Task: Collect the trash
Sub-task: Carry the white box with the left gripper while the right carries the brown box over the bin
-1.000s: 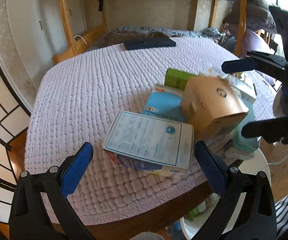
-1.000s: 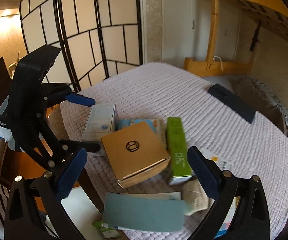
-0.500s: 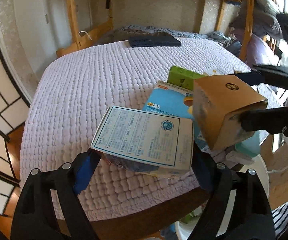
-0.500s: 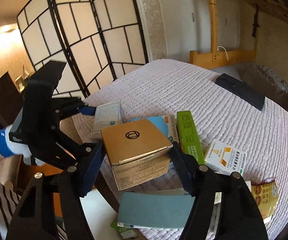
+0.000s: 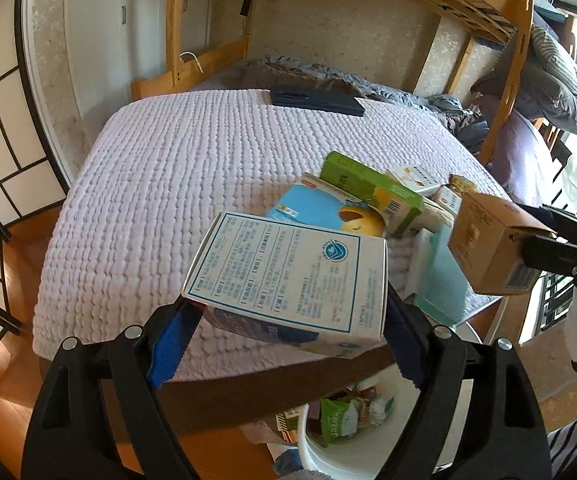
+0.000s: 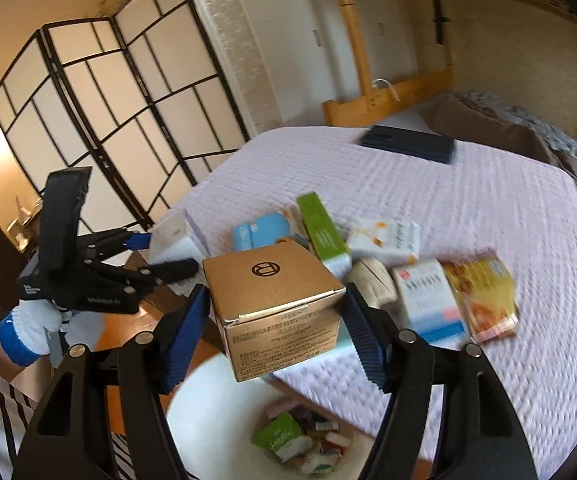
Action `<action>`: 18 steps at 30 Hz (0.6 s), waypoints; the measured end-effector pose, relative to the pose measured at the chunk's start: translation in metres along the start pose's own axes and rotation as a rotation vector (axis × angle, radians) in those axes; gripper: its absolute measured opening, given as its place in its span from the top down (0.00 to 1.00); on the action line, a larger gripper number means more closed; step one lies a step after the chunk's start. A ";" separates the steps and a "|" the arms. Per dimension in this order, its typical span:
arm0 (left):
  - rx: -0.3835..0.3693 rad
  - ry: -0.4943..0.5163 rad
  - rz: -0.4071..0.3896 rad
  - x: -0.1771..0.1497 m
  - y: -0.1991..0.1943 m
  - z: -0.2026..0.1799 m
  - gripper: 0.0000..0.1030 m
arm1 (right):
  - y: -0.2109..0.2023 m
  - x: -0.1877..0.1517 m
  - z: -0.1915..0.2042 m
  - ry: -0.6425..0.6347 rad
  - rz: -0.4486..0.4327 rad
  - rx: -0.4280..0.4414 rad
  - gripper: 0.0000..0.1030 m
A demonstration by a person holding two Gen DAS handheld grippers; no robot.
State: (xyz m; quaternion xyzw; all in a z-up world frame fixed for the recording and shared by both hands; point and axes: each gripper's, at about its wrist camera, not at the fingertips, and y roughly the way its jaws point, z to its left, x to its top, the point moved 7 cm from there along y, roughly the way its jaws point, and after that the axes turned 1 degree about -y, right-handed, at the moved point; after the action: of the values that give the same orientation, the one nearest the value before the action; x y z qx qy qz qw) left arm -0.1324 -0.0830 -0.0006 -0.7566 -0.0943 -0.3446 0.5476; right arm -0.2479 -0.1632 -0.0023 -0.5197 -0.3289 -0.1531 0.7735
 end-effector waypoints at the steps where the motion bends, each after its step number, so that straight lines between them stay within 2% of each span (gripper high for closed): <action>1: -0.002 0.000 0.001 -0.001 -0.002 -0.002 0.17 | -0.004 -0.004 -0.003 0.009 -0.002 -0.010 0.35; 8: -0.023 0.014 0.003 -0.010 -0.012 -0.023 0.17 | -0.031 -0.031 -0.014 0.070 -0.009 -0.072 0.35; 18: -0.057 0.032 0.037 -0.035 -0.020 -0.051 0.17 | -0.047 -0.070 -0.012 0.152 0.004 -0.088 0.36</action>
State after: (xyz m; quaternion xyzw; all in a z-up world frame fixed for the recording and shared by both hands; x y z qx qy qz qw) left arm -0.1898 -0.1126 0.0011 -0.7679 -0.0615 -0.3490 0.5337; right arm -0.3219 -0.2011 -0.0188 -0.5408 -0.2610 -0.2049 0.7730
